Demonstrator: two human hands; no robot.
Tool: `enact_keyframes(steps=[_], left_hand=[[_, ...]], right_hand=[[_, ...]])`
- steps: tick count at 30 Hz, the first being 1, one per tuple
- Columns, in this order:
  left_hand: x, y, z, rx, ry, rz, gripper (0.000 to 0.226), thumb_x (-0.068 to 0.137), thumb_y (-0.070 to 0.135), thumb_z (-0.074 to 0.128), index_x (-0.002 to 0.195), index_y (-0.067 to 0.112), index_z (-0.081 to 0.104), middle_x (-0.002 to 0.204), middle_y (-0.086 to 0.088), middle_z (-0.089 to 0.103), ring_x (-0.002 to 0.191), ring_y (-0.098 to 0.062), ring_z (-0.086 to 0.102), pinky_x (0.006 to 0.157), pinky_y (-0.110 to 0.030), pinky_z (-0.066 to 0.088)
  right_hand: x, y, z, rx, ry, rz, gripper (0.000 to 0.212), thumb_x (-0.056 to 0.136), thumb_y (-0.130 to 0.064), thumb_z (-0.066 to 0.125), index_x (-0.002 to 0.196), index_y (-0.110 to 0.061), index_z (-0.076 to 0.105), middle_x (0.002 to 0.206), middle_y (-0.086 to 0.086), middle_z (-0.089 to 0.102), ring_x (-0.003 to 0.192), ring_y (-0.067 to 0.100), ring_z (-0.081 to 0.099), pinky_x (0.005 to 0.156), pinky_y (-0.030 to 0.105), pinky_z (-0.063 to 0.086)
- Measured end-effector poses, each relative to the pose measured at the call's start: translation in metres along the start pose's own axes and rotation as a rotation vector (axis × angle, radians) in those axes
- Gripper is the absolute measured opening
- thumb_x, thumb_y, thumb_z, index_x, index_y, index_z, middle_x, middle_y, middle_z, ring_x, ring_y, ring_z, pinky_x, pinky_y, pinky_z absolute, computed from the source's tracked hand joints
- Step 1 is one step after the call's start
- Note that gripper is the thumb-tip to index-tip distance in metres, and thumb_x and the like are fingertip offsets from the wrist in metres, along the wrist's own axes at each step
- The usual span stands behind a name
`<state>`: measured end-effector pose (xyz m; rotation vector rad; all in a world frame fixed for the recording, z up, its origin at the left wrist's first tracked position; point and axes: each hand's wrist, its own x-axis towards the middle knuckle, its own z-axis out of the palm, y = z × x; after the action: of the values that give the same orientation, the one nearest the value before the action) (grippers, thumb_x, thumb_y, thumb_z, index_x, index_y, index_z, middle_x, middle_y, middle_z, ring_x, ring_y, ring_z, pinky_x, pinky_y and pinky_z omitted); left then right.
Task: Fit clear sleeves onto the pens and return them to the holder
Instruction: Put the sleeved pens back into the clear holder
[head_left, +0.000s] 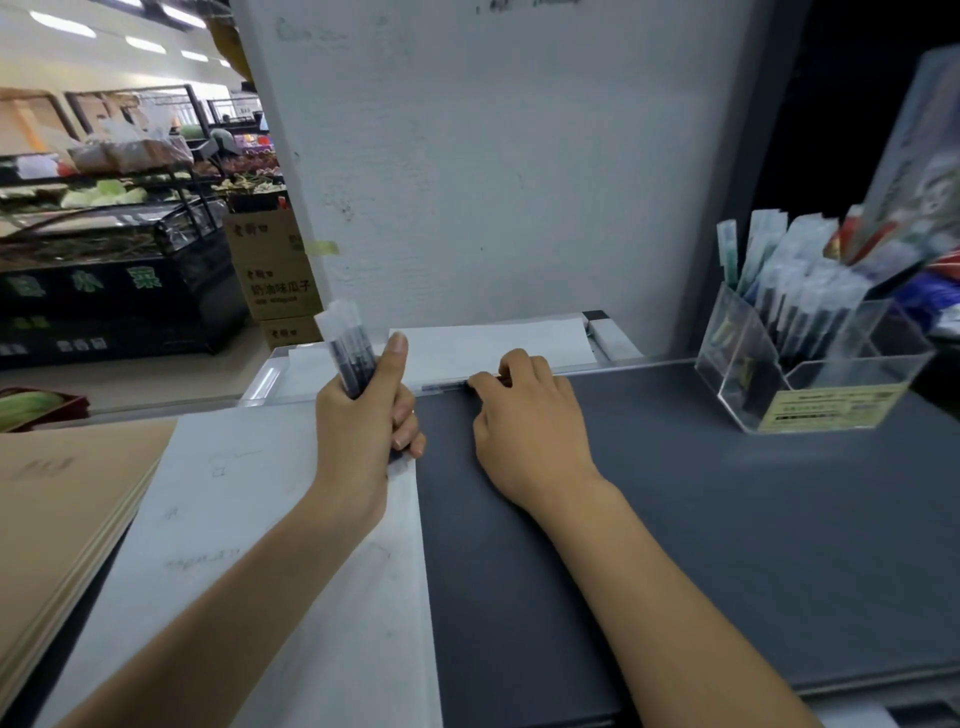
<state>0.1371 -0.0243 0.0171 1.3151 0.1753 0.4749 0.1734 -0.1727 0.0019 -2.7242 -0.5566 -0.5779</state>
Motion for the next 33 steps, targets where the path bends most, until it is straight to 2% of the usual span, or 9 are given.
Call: enact_keyframes(steps=[3,6,14,20,22,24,27,29,33], left_hand=[[0.000,-0.001,0.001,0.011,0.001,0.000,0.059,0.089,0.056,0.076,0.062,0.018,0.040,0.052,-0.001,0.035,0.041,-0.017,0.033,0.037,-0.023,0.034],[-0.002,-0.001,0.002,0.000,0.009,0.005,0.055,0.091,0.052,0.076,0.063,0.019,0.042,0.053,0.000,0.037,0.040,-0.014,0.034,0.040,-0.025,0.036],[-0.003,0.002,0.006,0.057,-0.040,-0.020,0.054,0.091,0.049,0.076,0.066,0.017,0.040,0.052,-0.001,0.033,0.041,-0.016,0.028,0.035,-0.022,0.028],[-0.004,0.003,0.000,0.031,-0.060,0.014,0.043,0.089,0.040,0.081,0.072,0.023,0.045,0.056,0.000,0.030,0.042,-0.016,0.025,0.037,-0.020,0.027],[-0.003,0.003,-0.001,-0.001,-0.045,0.009,0.042,0.086,0.040,0.084,0.074,0.023,0.048,0.055,0.002,0.030,0.041,-0.014,0.025,0.037,-0.020,0.027],[-0.001,0.004,0.000,-0.014,-0.056,0.017,0.037,0.081,0.042,0.086,0.077,0.022,0.056,0.053,0.002,0.032,0.040,-0.013,0.027,0.037,-0.022,0.029],[-0.002,0.004,0.002,0.020,-0.113,0.045,0.023,0.076,0.045,0.086,0.088,0.028,0.076,0.050,0.002,0.040,0.039,-0.012,0.031,0.037,-0.021,0.030],[-0.003,0.002,0.002,0.018,-0.138,0.039,0.026,0.077,0.044,0.086,0.097,0.030,0.079,0.048,0.003,0.044,0.037,-0.012,0.032,0.037,-0.019,0.029],[-0.001,0.000,0.002,0.039,-0.140,0.024,0.023,0.082,0.038,0.085,0.085,0.017,0.077,0.046,-0.003,0.044,0.034,-0.012,0.034,0.035,-0.019,0.030]], right_hand=[[-0.003,0.001,-0.001,0.003,0.000,0.024,0.037,0.099,-0.023,0.047,0.131,-0.023,0.064,0.133,0.009,0.048,0.120,0.031,0.045,0.094,0.040,0.035],[-0.003,0.000,0.000,-0.005,-0.006,0.077,0.035,0.098,-0.028,0.045,0.130,-0.022,0.058,0.133,0.009,0.044,0.119,0.031,0.042,0.096,0.041,0.035],[0.004,0.003,-0.002,-0.020,0.000,0.174,0.028,0.096,-0.032,0.044,0.120,-0.019,0.053,0.128,0.008,0.039,0.111,0.031,0.037,0.091,0.041,0.032],[-0.001,0.010,-0.009,-0.110,0.062,0.023,0.012,0.102,-0.023,0.053,0.110,-0.022,0.062,0.123,0.002,0.047,0.112,0.027,0.040,0.093,0.038,0.029],[-0.003,0.011,-0.013,0.039,0.121,0.053,0.017,0.105,-0.028,0.055,0.111,-0.024,0.070,0.112,-0.001,0.052,0.106,0.023,0.044,0.093,0.035,0.035],[-0.005,0.007,-0.019,0.416,0.164,0.139,0.018,0.103,-0.032,0.062,0.110,-0.025,0.077,0.102,-0.004,0.057,0.099,0.018,0.053,0.090,0.033,0.044],[-0.005,-0.006,-0.023,0.963,0.034,0.180,0.013,0.100,-0.026,0.069,0.100,-0.021,0.081,0.080,-0.009,0.070,0.075,0.008,0.063,0.073,0.030,0.050],[-0.007,-0.015,-0.022,1.107,-0.018,0.177,0.009,0.097,-0.017,0.073,0.098,-0.017,0.081,0.071,-0.010,0.073,0.065,0.006,0.065,0.068,0.029,0.054],[-0.010,-0.020,-0.019,1.158,0.002,0.205,0.008,0.089,-0.009,0.080,0.096,-0.012,0.079,0.082,0.002,0.080,0.084,0.018,0.078,0.088,0.043,0.061]])
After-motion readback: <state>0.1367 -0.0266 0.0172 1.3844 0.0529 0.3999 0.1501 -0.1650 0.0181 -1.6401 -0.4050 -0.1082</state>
